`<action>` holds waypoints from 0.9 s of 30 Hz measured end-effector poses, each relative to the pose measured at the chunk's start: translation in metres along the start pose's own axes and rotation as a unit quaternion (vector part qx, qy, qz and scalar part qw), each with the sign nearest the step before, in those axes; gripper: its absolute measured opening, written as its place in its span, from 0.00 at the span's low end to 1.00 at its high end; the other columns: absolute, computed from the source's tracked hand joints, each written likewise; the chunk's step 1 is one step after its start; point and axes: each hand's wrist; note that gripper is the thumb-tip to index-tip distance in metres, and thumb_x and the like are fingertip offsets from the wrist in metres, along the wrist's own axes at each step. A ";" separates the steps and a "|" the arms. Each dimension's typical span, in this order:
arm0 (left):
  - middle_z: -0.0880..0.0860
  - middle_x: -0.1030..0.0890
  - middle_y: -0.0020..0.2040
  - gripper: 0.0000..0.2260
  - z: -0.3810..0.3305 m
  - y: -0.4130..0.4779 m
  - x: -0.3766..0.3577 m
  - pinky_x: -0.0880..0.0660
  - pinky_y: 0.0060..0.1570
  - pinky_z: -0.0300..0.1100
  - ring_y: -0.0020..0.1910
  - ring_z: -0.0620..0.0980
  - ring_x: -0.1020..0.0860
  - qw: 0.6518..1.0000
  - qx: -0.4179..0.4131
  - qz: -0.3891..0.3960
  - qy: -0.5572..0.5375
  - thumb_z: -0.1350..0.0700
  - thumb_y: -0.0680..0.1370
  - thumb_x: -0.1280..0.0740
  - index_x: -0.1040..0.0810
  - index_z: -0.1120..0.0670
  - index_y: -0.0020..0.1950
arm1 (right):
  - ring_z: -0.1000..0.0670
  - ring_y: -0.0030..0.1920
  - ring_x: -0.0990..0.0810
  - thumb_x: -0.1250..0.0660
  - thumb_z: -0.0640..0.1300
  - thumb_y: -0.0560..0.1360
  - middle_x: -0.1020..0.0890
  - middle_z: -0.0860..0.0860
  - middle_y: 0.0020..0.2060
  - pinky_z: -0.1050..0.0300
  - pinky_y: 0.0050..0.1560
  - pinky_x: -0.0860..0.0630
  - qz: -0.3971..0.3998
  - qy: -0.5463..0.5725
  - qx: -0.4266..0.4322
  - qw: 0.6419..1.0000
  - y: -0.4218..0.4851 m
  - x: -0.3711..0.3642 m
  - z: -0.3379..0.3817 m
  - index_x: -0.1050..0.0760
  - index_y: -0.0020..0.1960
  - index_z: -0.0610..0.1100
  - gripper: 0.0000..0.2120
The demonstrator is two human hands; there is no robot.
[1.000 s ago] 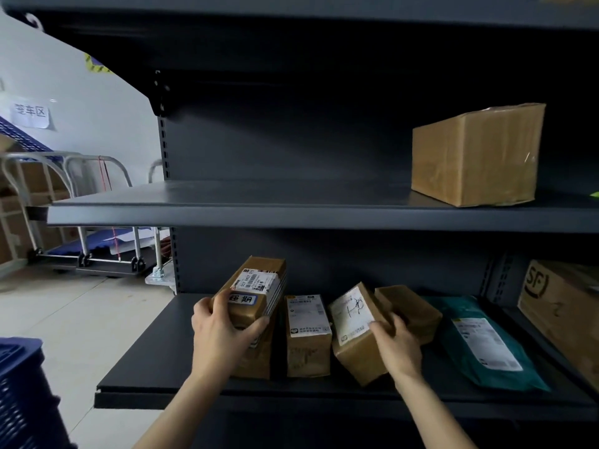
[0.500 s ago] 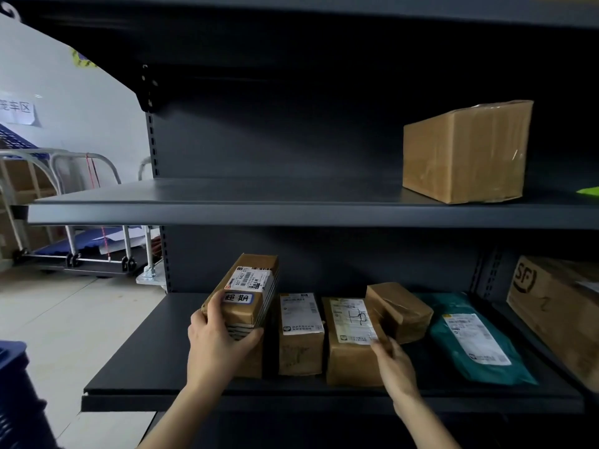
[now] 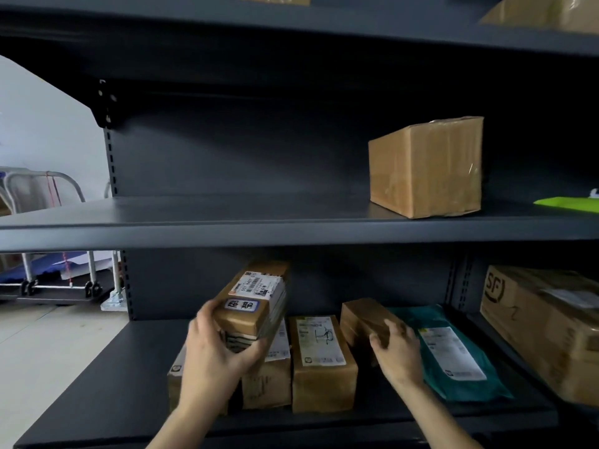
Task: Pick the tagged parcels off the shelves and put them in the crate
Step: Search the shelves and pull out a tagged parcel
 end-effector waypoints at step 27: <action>0.56 0.36 0.69 0.39 -0.030 -0.023 -0.082 0.31 0.65 0.52 0.68 0.56 0.37 0.991 -0.016 0.062 0.119 0.39 0.64 0.26 0.42 0.43 0.68 | 0.39 0.62 0.27 0.40 0.52 0.77 0.26 0.40 0.63 0.47 0.59 0.29 -0.012 0.136 -0.109 0.985 -0.019 0.030 -0.046 0.33 0.68 0.44 0.22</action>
Point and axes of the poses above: each hand's wrist, its own y-axis towards the middle knuckle, its own x-axis out of the back of the hand, z = x × y
